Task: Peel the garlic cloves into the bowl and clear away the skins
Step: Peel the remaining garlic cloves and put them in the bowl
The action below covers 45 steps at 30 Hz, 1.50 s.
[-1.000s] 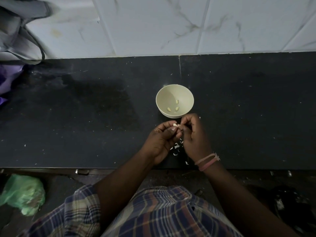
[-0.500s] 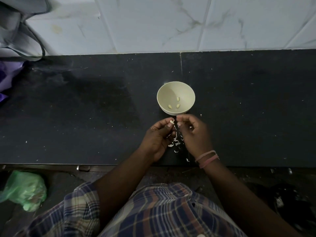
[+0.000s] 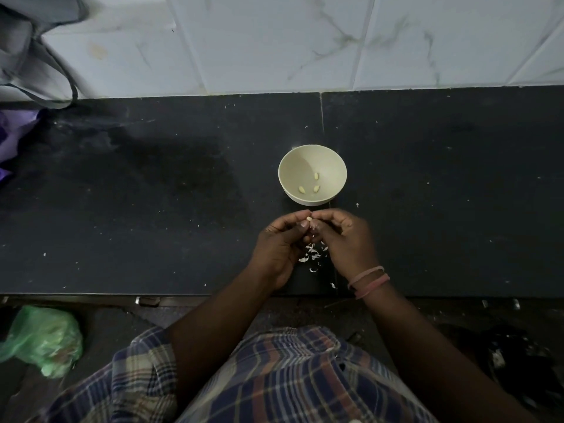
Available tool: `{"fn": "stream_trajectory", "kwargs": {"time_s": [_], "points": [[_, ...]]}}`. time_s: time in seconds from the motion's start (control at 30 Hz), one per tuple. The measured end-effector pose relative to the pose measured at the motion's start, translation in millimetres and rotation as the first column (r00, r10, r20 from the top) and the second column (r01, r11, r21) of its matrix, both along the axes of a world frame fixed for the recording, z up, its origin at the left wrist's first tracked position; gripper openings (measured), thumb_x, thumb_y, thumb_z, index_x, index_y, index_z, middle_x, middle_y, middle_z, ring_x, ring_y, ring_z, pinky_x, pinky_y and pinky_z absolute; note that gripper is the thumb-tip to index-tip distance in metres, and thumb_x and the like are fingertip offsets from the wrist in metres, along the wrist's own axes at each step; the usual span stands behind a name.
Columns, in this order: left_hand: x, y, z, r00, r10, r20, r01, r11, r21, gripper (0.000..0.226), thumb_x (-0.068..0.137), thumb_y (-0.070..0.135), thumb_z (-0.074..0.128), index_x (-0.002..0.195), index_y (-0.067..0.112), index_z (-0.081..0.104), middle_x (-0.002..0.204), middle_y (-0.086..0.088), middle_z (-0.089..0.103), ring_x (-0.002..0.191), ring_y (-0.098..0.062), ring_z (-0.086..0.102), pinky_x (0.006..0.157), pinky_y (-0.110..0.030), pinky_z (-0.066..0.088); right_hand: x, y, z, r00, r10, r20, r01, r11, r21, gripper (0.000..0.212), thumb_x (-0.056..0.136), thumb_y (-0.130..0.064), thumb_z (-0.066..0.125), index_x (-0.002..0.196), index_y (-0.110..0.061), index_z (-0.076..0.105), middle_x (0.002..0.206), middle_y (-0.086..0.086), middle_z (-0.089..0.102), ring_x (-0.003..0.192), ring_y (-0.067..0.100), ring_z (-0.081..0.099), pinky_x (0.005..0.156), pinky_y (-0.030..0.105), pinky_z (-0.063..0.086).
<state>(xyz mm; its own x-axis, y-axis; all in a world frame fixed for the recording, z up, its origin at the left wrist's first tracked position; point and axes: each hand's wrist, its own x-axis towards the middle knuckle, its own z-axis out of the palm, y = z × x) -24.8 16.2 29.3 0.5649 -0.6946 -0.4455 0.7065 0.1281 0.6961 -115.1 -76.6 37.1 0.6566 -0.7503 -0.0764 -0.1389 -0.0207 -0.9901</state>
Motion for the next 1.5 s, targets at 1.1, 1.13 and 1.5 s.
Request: {"fn": "stream_trajectory", "kwargs": {"time_s": [1.1,1.13,1.5], "points": [[10.7,-1.0,-5.2,0.901,-0.179,0.396,0.028,0.933,0.358,0.015,0.089,0.009,0.067,0.087,-0.002,0.076,0.074,-0.018,0.069,0.065,-0.018,0.062,0.064,-0.030,0.052,-0.3,-1.7,-6.6,0.993,-0.080,-0.083,0.052,0.953,-0.298,0.020,0.084,0.005,0.065,0.091,-0.009,0.077,0.086,-0.002,0.075,0.084,0.003,0.069,0.077,0.011,0.051],[11.0,-0.7,-5.5,0.899,-0.185,0.398,0.031,0.931,0.362,0.014,0.088,0.010,0.068,0.086,0.000,0.077,0.076,-0.022,0.070,0.066,-0.019,0.063,0.065,-0.031,0.052,-0.4,-1.8,-6.5,0.993,-0.081,-0.084,0.053,0.955,-0.292,0.020,0.084,0.005,0.066,0.090,-0.009,0.078,0.085,-0.002,0.075,0.084,0.001,0.068,0.077,0.010,0.050],[9.5,-5.4,-5.8,0.910,-0.168,0.380,0.026,0.936,0.351,0.016,0.087,0.015,0.068,0.083,0.003,0.078,0.079,-0.019,0.073,0.068,-0.020,0.064,0.070,-0.034,0.053,4.5,-1.5,-5.6,0.995,-0.095,-0.038,0.093,0.993,-0.068,0.019,0.084,0.005,0.067,0.085,-0.012,0.076,0.082,0.000,0.076,0.078,0.013,0.073,0.074,0.023,0.058]]}}
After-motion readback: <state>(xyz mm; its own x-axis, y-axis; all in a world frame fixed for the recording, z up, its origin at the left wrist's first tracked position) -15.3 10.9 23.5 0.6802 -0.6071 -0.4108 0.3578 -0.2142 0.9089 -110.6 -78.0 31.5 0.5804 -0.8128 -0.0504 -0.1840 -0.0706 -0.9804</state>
